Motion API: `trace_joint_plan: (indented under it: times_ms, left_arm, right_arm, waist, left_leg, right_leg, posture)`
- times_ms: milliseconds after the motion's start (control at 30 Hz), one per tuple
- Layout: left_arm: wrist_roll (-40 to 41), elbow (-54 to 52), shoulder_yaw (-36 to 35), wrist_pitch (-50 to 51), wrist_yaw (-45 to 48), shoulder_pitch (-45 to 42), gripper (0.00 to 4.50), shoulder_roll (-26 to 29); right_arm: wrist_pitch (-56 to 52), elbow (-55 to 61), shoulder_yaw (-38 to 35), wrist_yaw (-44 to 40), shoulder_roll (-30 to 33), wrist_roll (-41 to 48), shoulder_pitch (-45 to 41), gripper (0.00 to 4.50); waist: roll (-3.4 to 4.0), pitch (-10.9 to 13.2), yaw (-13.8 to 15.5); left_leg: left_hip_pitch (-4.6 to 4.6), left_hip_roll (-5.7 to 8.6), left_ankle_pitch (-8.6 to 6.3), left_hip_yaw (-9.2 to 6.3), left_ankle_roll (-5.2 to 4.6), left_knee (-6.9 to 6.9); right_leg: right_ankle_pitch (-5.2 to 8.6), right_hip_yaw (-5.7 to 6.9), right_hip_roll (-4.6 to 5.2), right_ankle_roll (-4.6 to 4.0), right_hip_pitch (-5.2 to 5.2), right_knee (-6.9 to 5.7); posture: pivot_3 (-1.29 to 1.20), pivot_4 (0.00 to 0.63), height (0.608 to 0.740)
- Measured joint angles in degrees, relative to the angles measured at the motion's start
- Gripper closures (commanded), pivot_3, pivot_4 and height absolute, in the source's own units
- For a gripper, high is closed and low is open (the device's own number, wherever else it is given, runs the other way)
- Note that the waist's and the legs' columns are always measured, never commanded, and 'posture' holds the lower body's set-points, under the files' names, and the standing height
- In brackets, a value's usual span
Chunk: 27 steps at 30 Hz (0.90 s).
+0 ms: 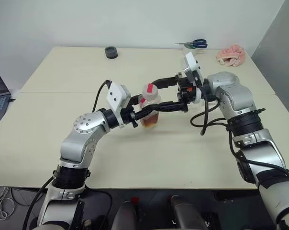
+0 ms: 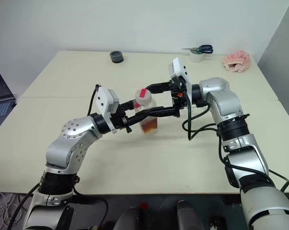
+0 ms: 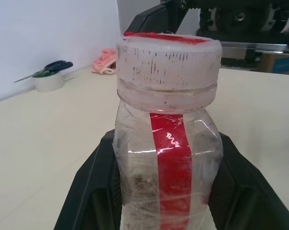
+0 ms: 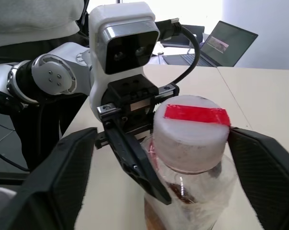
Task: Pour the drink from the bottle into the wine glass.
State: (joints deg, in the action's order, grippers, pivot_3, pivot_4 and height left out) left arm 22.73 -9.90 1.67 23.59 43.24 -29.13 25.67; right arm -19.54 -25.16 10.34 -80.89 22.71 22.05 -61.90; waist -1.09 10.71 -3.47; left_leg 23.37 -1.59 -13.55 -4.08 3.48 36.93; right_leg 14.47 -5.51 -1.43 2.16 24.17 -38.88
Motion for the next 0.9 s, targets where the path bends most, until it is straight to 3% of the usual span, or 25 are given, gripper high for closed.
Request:
trace_joint_plan:
  times_ms: [200, 433, 667, 900]
  left_arm:
    - [0.2, 1.2, 0.1, 0.0, 1.3, -0.4, 2.63, 0.2]
    - [1.2, 2.6, 0.2, -0.1, 5.8, -1.8, 2.63, 1.3]
    - [2.5, 3.8, 0.6, 0.0, 11.9, -3.2, 2.63, 2.1]
    - [3.3, 3.8, 2.7, 0.5, 14.9, -4.3, 2.63, 1.8]
  right_arm:
    - [-5.5, 8.5, -3.4, 6.1, 2.0, 0.8, 2.9, 0.00]
    - [-20.8, 32.4, -7.5, 20.4, 4.1, 5.6, 12.2, 0.00]
    - [-35.4, 48.7, -9.0, 40.4, -2.0, 8.4, 17.3, 0.00]
    - [-37.8, 50.9, -7.6, 49.6, -6.1, 8.3, 17.5, 0.00]
  waist:
    - [0.00, 0.0, 0.2]
    - [0.01, 0.0, 0.1]
    - [0.01, 0.0, 0.1]
    - [0.01, 0.0, 0.1]
  left_leg:
    - [0.01, 0.01, 0.00, -0.02, 0.00, 0.00]
    - [0.02, 0.01, 0.00, -0.02, 0.00, 0.01]
    - [0.02, 0.00, 0.00, -0.02, 0.00, 0.00]
    - [0.01, 0.00, 0.00, -0.02, 0.00, 0.00]
  right_leg:
    - [0.00, 0.02, 0.03, 0.00, 0.00, -0.01]
    - [0.00, 0.00, 0.02, 0.00, 0.01, -0.04]
    - [0.17, -0.02, -0.03, 0.26, 0.01, -0.04]
    - [0.17, -0.01, -0.02, 0.27, 0.01, -0.03]
  posture:
    - [0.00, 0.150, 0.740]
    - [0.00, 0.150, 0.740]
    - [0.00, 0.150, 0.740]
    - [0.00, 0.150, 0.740]
